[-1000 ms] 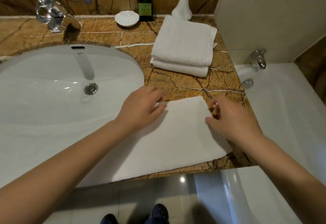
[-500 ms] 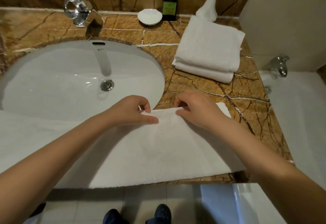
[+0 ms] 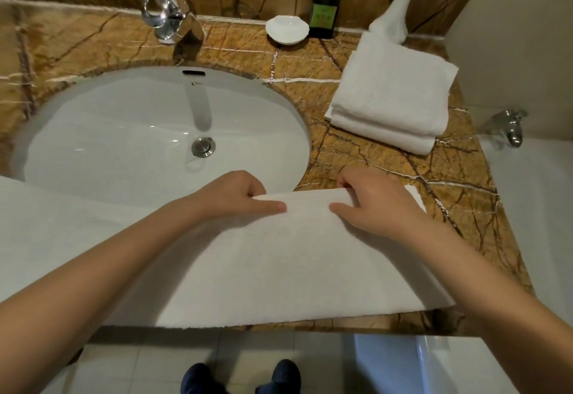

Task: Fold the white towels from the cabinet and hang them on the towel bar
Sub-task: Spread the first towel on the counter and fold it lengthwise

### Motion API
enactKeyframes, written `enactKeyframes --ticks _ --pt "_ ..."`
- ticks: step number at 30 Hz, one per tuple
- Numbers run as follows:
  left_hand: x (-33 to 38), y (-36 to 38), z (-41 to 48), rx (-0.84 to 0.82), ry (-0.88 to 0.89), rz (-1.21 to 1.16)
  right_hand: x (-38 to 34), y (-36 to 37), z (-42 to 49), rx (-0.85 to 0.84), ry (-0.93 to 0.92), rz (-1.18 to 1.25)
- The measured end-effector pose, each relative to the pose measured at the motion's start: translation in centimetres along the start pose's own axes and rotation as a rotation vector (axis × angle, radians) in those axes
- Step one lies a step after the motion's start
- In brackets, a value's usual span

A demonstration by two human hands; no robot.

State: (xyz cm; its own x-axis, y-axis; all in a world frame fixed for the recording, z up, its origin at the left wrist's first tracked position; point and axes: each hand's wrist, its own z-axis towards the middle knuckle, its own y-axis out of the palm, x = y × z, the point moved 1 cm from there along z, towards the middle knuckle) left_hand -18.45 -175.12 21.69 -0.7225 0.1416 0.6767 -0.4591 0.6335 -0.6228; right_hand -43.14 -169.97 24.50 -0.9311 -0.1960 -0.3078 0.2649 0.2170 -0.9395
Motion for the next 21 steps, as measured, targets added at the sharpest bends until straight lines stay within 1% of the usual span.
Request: enactKeyframes --ticks 2,3,5,7,10,14,16,18,20,21 --pt "-1.6 -0.8 -0.7 -0.12 -0.047 -0.106 0.7 -0.3 -0.2 -0.078 -0.016 -0.049" --pt "-2.3 -1.3 -1.2 -0.148 -0.052 -0.118 0.9 -0.5 -0.4 -0.101 -0.016 -0.063" --pt "-3.4 -2.1 -2.0 -0.141 -0.037 -0.108 1.7 -1.0 -0.9 -0.145 0.004 -0.092" --pt "-3.7 -2.5 -2.8 -0.117 0.006 -0.114 2.9 -1.6 -1.7 -0.195 0.035 -0.183" --pt "-2.6 -2.4 -3.8 -0.106 0.091 -0.106 4.4 -2.4 -2.8 -0.244 0.103 -0.249" --pt "0.0 -2.2 -3.9 -0.122 0.133 -0.061 5.8 -4.0 -3.4 -0.267 0.237 -0.376" --pt "1.1 -1.7 -4.0 -0.123 0.119 0.062 5.5 -4.7 -3.2 -0.23 0.275 -0.404" --pt "1.9 -0.5 -4.2 -0.064 0.11 0.267 4.2 -4.6 -2.9 -0.113 0.202 -0.318" --pt "2.3 1.0 -4.6 0.027 0.1 0.336 1.5 -3.7 -2.5 -0.011 0.028 -0.079" --pt "2.3 1.7 -4.8 0.067 0.091 0.338 0.0 -3.1 -2.3 0.002 -0.063 0.018"
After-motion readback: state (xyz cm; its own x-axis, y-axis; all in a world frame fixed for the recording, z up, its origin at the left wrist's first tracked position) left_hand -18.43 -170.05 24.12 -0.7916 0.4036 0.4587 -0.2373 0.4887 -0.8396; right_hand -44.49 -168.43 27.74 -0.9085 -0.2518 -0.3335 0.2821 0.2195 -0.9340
